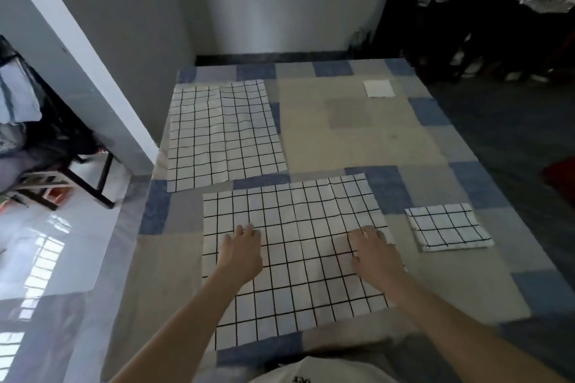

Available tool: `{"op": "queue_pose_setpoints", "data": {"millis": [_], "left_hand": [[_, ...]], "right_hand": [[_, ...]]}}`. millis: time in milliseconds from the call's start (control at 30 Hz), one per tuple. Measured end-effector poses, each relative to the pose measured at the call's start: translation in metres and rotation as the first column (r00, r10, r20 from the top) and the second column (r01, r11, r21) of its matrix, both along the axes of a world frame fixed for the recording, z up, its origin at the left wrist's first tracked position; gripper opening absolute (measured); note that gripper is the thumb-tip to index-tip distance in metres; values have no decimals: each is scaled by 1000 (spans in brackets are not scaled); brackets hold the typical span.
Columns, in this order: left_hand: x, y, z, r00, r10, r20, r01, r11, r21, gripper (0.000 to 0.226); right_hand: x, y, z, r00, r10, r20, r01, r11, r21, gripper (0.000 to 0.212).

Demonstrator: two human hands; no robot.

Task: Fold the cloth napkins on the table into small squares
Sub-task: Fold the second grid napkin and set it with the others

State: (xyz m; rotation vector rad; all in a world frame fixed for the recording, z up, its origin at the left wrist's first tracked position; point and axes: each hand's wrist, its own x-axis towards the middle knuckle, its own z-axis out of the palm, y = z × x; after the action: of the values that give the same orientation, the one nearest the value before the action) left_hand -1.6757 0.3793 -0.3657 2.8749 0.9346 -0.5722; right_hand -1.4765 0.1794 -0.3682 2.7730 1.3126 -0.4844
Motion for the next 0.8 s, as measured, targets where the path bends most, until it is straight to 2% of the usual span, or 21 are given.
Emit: {"op": "queue_pose_setpoints", "data": {"millis": [167,333,433,500,600,700,800], "left_hand": [[-18,8,-15,996,42,81,-39,998,-40,49],[-19,-22,-32,962,72,262,-57,996,-66,57],[-6,-46,-41,966,50,256,-26,995,-96,64],[-4,-52,-51,966,72,250,-54,995,-79,68],[-18,-51,-69,941,178,289,-135,978,-160,67],[-27,-47,-77,947,149,286,-108,982,-153,59],[-25,-35,-76,947,98,306,-59,989,-132,58]], "right_hand": [[16,4,-6,999,25,32,-27,997,72,50],[-23,38,-15,978,207,2,-203,956,212,49],[-62,68,-24,945,319,-69,-292,921,256,52],[-79,79,-35,934,337,-116,-301,921,247,54],[-79,77,-53,934,343,-96,-316,923,220,57],[-50,53,-67,934,354,-40,-344,925,159,59],[-11,26,-74,966,256,26,-257,956,140,60]]}}
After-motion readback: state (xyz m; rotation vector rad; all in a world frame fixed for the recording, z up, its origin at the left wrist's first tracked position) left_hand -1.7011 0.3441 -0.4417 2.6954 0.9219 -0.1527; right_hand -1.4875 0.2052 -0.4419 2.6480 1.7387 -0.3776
